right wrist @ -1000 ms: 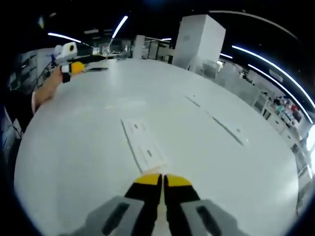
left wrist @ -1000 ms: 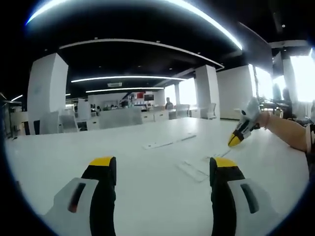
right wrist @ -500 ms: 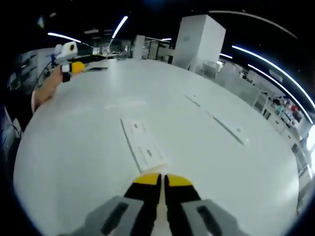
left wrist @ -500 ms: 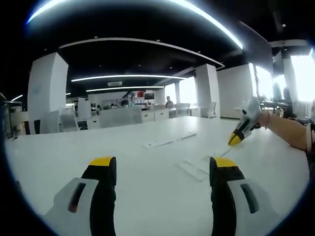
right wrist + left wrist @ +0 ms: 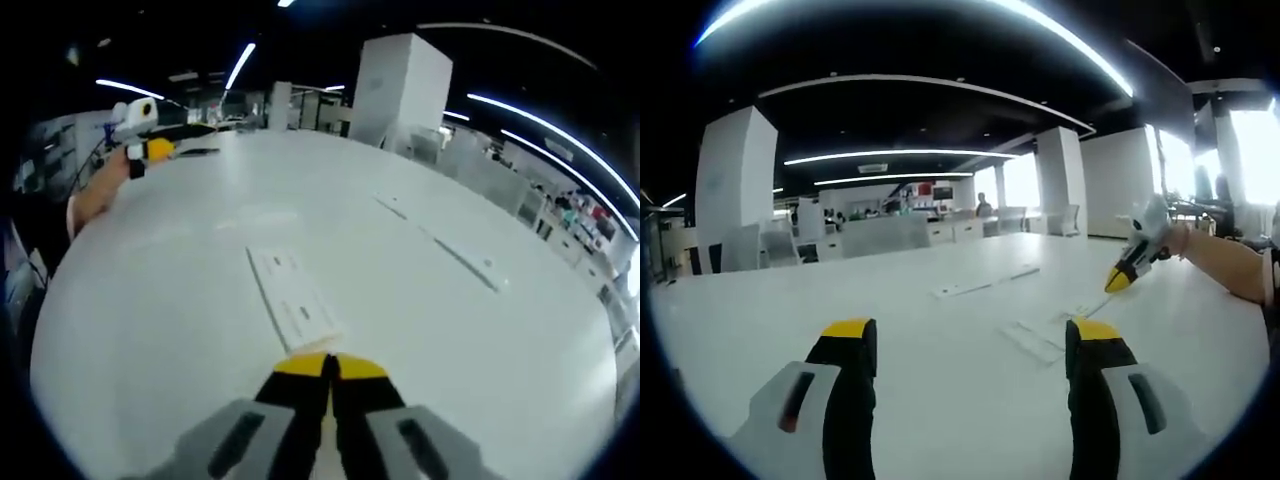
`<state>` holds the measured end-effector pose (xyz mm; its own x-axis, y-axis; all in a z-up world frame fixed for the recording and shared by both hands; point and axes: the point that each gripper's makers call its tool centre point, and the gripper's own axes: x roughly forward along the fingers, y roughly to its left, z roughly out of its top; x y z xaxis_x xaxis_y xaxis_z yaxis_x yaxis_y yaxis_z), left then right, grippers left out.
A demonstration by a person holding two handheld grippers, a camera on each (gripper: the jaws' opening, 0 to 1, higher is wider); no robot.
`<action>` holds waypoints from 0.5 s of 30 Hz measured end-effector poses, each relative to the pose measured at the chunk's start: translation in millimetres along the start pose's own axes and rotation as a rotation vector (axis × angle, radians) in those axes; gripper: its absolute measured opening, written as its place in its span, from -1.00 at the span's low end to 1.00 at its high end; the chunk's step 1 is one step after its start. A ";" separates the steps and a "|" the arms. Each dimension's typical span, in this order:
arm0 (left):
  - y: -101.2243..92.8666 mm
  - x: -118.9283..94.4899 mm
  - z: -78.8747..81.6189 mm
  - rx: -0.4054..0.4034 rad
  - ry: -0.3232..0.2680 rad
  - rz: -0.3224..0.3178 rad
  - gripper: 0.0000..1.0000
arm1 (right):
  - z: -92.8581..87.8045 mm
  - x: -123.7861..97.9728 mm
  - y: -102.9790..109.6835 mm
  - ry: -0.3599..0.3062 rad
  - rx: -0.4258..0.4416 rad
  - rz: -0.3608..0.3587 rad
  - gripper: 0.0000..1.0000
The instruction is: Locate the socket holder cover, grip the socket holder cover, clip it into the socket holder slot.
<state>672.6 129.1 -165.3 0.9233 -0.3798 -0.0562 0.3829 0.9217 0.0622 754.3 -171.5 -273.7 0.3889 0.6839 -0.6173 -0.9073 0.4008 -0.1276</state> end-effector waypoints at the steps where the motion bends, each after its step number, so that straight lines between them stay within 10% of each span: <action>1: 0.0 0.0 -0.3 -0.001 0.000 0.001 0.52 | 0.0 0.0 0.4 0.000 -0.001 -0.001 -0.92; 15: -0.7 0.4 -1.7 0.001 0.008 0.001 0.52 | 2.7 3.3 -2.5 -0.009 -0.025 -0.026 -0.92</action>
<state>672.7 128.4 -167.1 0.9234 -0.3786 -0.0637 0.3824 0.9218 0.0632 758.3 -168.6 -273.3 0.4139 0.6791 -0.6062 -0.9005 0.4032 -0.1632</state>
